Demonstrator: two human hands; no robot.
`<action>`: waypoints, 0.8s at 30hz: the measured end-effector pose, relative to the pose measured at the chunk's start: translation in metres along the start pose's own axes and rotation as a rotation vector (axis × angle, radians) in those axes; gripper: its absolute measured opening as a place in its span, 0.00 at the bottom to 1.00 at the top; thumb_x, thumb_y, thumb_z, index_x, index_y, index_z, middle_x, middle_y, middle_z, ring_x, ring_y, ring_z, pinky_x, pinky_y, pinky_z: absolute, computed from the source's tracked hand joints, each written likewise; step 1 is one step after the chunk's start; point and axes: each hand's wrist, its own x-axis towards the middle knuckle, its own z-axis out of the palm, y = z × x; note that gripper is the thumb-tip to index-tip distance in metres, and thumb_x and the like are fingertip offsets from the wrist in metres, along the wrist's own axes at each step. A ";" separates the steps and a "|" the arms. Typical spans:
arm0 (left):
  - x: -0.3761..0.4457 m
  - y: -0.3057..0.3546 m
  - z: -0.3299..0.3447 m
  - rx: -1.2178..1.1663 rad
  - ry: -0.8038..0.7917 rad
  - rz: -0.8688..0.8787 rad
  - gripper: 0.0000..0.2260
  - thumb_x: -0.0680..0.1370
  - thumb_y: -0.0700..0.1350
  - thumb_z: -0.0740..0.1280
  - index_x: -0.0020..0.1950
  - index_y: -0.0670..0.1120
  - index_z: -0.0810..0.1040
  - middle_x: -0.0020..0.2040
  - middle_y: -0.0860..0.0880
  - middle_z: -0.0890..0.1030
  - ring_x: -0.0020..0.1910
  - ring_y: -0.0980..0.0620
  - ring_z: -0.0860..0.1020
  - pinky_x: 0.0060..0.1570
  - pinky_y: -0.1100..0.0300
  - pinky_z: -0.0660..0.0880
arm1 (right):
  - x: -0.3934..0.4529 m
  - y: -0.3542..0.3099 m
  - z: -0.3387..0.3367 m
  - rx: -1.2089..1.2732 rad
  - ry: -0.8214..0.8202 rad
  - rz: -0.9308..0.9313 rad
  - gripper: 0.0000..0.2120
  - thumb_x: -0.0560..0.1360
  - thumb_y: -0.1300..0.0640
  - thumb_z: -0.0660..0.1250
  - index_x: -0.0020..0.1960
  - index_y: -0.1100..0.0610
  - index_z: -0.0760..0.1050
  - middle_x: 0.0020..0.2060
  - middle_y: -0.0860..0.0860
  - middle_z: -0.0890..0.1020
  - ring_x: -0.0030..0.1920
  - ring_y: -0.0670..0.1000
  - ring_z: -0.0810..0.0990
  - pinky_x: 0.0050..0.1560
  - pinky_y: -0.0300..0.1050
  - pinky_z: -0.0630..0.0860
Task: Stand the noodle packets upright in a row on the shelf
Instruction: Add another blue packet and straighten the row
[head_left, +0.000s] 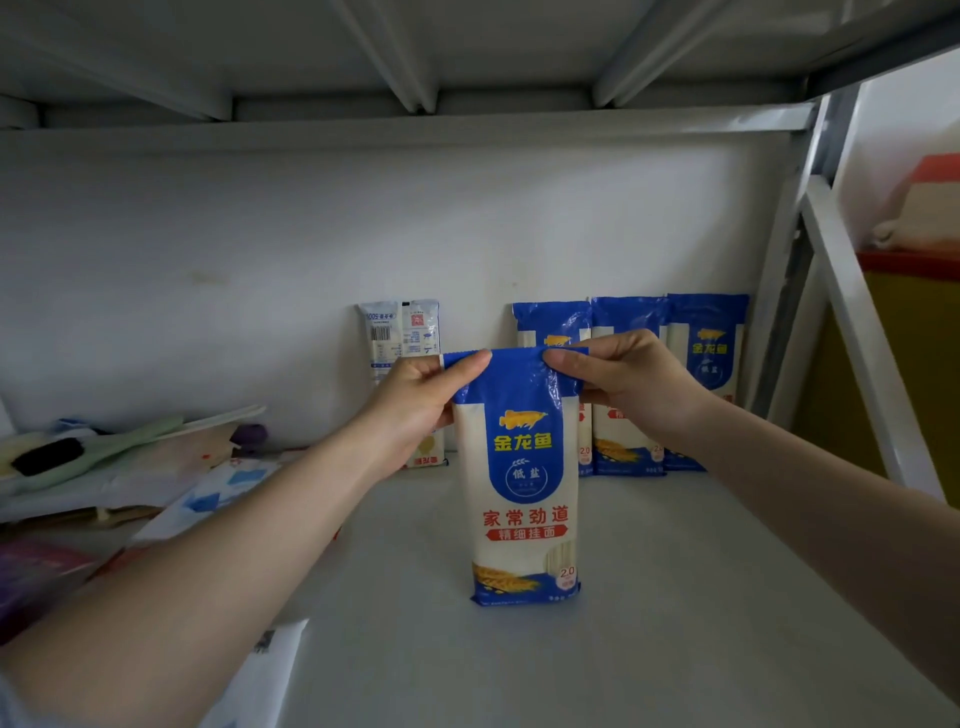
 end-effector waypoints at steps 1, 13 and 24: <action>-0.001 -0.002 0.000 -0.011 -0.004 -0.004 0.05 0.76 0.46 0.66 0.46 0.48 0.81 0.46 0.49 0.85 0.48 0.49 0.82 0.55 0.51 0.78 | 0.001 0.002 0.000 0.014 -0.001 0.002 0.06 0.75 0.58 0.65 0.44 0.58 0.81 0.40 0.49 0.86 0.42 0.47 0.85 0.36 0.36 0.80; -0.039 -0.111 0.003 0.281 -0.232 -0.340 0.18 0.68 0.37 0.75 0.51 0.54 0.76 0.48 0.58 0.81 0.48 0.59 0.80 0.46 0.63 0.78 | -0.006 0.019 -0.005 -0.028 -0.066 0.058 0.09 0.68 0.54 0.71 0.48 0.54 0.80 0.46 0.49 0.86 0.47 0.47 0.85 0.41 0.37 0.81; -0.045 -0.138 -0.005 0.554 -0.302 -0.211 0.25 0.65 0.39 0.77 0.59 0.53 0.77 0.53 0.57 0.81 0.52 0.60 0.79 0.47 0.73 0.74 | -0.050 0.147 0.031 -0.344 -0.151 0.322 0.23 0.64 0.63 0.78 0.53 0.44 0.75 0.49 0.40 0.81 0.49 0.38 0.79 0.46 0.30 0.77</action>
